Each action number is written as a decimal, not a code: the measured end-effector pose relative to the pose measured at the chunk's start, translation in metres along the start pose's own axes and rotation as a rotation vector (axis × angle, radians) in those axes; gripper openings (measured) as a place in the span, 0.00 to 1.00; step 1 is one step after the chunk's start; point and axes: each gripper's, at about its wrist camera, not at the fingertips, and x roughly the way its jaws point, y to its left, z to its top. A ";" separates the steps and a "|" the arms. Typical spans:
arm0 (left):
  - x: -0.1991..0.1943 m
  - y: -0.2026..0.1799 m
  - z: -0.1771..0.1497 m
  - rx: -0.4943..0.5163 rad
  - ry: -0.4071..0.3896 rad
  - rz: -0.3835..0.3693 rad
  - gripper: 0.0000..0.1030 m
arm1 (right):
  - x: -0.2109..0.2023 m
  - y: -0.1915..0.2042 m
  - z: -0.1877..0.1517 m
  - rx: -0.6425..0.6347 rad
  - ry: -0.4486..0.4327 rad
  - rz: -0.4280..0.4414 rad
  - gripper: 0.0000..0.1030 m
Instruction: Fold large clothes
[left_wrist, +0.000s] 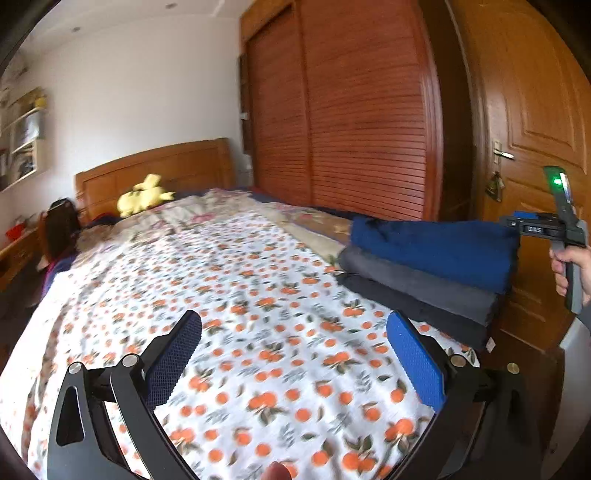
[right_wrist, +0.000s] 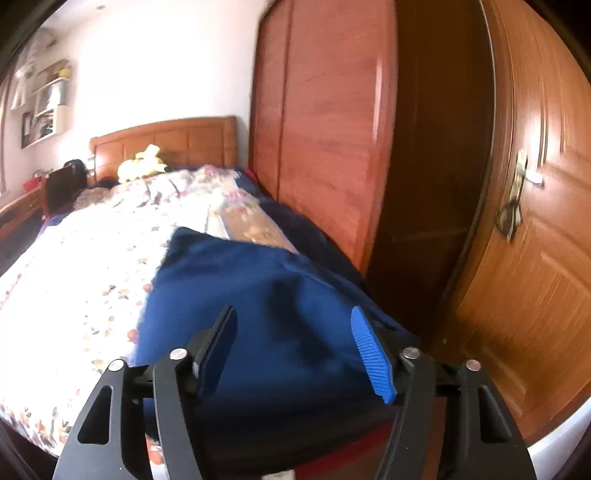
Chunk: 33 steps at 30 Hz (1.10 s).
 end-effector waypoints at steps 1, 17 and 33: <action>-0.008 0.007 -0.003 -0.009 0.001 0.015 0.98 | -0.009 0.011 0.001 -0.007 -0.020 0.013 0.71; -0.105 0.109 -0.060 -0.162 0.046 0.323 0.98 | -0.065 0.236 -0.044 -0.020 -0.067 0.439 0.93; -0.156 0.147 -0.101 -0.267 0.038 0.416 0.98 | -0.100 0.330 -0.072 -0.070 -0.061 0.590 0.93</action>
